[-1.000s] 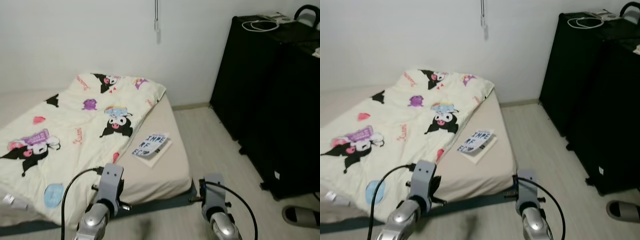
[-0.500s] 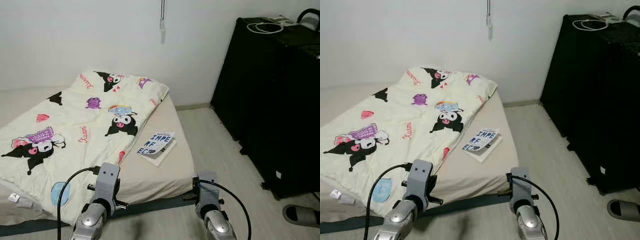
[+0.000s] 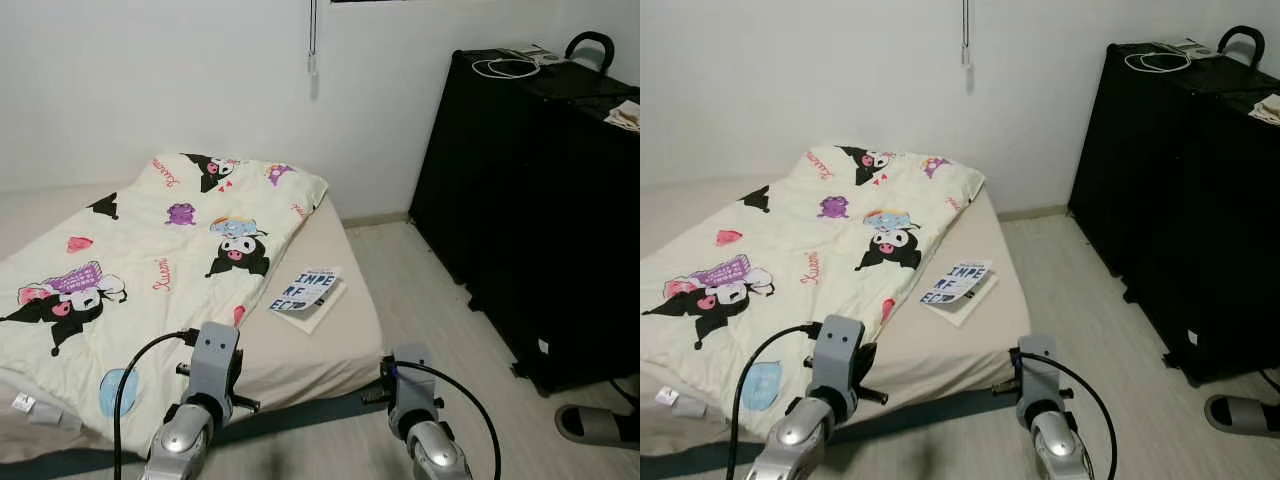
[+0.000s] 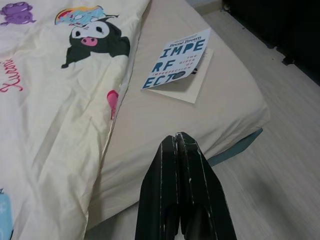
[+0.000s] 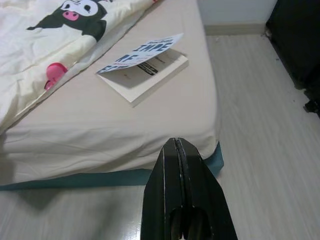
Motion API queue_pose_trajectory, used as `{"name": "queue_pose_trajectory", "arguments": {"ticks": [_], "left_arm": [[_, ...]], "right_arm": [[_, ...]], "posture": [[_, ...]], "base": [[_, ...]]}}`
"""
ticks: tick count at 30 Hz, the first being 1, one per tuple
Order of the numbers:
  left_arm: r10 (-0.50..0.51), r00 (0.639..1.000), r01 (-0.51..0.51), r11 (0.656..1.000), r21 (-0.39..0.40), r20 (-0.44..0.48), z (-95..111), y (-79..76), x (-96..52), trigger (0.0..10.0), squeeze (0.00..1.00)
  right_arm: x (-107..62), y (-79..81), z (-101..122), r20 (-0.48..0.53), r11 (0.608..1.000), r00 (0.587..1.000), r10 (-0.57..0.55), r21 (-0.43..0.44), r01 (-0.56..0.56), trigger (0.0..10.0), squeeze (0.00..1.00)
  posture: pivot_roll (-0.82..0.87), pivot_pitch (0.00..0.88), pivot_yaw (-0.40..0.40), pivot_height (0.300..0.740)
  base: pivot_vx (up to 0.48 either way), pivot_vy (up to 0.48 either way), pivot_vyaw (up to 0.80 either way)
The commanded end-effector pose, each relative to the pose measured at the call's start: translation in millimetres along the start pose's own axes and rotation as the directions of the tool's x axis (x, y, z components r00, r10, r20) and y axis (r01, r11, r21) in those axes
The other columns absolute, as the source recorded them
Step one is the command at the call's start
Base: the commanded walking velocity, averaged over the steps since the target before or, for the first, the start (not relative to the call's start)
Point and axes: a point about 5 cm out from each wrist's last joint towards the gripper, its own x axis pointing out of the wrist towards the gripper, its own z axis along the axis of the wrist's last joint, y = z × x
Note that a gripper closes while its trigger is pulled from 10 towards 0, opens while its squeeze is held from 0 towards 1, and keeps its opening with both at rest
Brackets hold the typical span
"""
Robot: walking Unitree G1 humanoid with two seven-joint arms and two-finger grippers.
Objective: Clean up the room
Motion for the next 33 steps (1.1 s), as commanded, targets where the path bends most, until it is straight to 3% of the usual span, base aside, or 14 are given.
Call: {"name": "queue_pose_trajectory", "arguments": {"ticks": [1,16,33], "left_arm": [[0.007,1.000,-0.007,1.000,-0.014,-0.004,-3.2,0.8,-2.6,10.0,0.00],[0.023,1.000,-0.024,0.999,-0.029,-0.015,-7.1,2.9,-3.3,10.0,0.00],[0.075,0.997,-0.077,0.996,-0.046,-0.034,-9.7,6.5,-3.0,10.0,0.00]], "right_arm": [[-1.7,-2.1,-3.3,-0.018,1.000,1.000,-0.010,0.016,0.010,10.0,0.00],[-1.5,-2.2,-2.8,-0.020,1.000,1.000,0.008,0.007,-0.008,10.0,0.00],[1.4,1.6,1.3,-0.022,0.999,0.998,0.053,-0.004,-0.053,10.0,0.00]], "posture": [[-0.04,0.092,0.003,0.737],[-0.05,0.082,-0.007,0.737],[-0.05,0.094,-0.018,0.737]], "base": [[0.469,0.000,0.00],[0.422,0.000,0.00],[0.000,0.000,0.00]]}}
